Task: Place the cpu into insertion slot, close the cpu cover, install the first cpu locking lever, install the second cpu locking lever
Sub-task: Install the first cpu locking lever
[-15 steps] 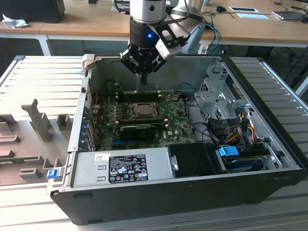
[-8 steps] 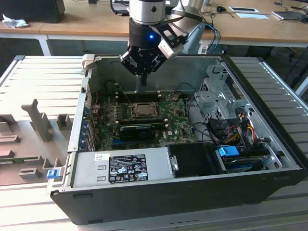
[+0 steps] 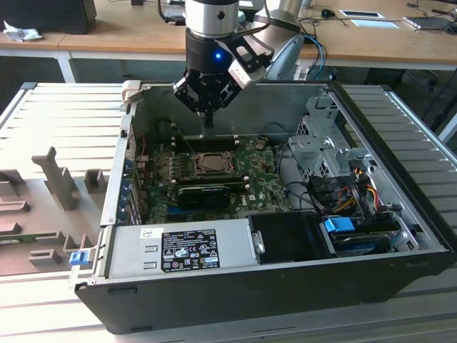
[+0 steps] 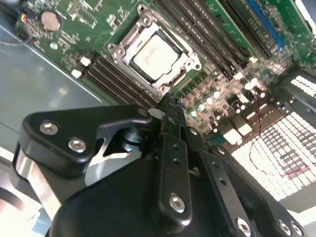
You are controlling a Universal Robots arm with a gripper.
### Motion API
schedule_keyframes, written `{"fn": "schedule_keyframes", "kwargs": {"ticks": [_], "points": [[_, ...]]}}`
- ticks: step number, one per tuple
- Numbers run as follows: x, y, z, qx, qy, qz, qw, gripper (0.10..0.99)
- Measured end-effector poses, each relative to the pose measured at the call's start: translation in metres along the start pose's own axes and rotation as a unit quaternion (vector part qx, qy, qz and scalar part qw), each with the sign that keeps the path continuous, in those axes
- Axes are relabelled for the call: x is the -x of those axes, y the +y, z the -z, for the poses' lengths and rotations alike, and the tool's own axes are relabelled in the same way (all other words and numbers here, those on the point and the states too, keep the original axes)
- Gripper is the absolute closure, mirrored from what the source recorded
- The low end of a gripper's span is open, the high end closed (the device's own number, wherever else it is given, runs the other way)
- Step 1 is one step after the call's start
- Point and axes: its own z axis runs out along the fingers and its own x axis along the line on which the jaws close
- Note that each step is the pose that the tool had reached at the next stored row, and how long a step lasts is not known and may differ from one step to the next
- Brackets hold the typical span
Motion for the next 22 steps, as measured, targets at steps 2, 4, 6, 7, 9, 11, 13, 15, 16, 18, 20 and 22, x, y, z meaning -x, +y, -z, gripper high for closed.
{"fn": "schedule_keyframes", "kwargs": {"ticks": [2, 4, 6, 7, 9, 11, 13, 15, 16, 18, 20, 22], "points": [[-0.0029, 0.0006, -0.0021, 0.0001, -0.0002, -0.004, 1.0, 0.98], [-0.0042, 0.0009, -0.0043, 0.0, -0.0003, -0.007, 1.0, 0.98], [-0.0041, 0.0009, -0.0067, 0.0001, -0.0006, -0.02, 0.9998, 0.98], [-0.0041, 0.0009, -0.0079, 0.0001, -0.0008, -0.029, 0.9996, 0.98], [-0.0041, 0.0008, -0.0101, 0.0002, -0.0012, -0.047, 0.9989, 0.98], [-0.0041, 0.0008, -0.0119, 0.0002, -0.0016, -0.065, 0.9979, 0.98], [-0.0042, 0.0008, -0.0132, 0.0002, -0.0018, -0.077, 0.997, 0.98], [-0.0056, 0.001, -0.0142, 0.0007, -0.0019, -0.077, 0.997, 0.98], [-0.0074, 0.0015, -0.0151, 0.001, -0.002, -0.077, 0.997, 0.98], [-0.0092, 0.0019, -0.0156, 0.001, -0.002, -0.077, 0.997, 0.98], [-0.0111, 0.0024, -0.0161, 0.001, -0.002, -0.077, 0.997, 0.98], [-0.0136, 0.003, -0.0171, 0.0011, -0.002, -0.077, 0.997, 0.98]]}}
